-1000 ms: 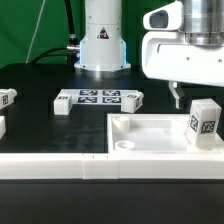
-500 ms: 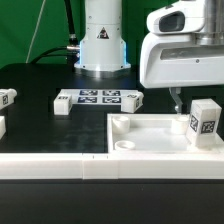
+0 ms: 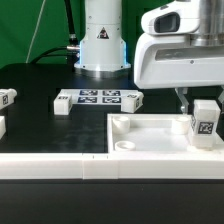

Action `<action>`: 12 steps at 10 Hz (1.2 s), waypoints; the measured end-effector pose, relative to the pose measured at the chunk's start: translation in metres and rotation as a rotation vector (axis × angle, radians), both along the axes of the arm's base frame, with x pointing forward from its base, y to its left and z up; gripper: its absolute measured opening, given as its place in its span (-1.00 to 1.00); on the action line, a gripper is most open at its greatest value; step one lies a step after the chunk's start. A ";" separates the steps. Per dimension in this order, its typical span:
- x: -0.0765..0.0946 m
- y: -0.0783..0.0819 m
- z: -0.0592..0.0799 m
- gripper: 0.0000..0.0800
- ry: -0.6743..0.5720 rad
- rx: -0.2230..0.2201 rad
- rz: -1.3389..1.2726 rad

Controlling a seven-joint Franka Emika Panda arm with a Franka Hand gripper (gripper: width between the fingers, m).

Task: Assemble one leg

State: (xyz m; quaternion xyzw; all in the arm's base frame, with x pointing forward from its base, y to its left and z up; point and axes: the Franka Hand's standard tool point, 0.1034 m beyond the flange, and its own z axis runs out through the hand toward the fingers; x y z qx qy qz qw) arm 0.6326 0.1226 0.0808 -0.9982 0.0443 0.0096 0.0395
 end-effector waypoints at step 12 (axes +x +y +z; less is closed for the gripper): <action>-0.001 0.012 -0.003 -0.26 0.053 0.053 -1.152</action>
Offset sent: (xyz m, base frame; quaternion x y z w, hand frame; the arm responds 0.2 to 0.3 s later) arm -0.0095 -0.0004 -0.0018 -0.0009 0.0233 0.2237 0.9744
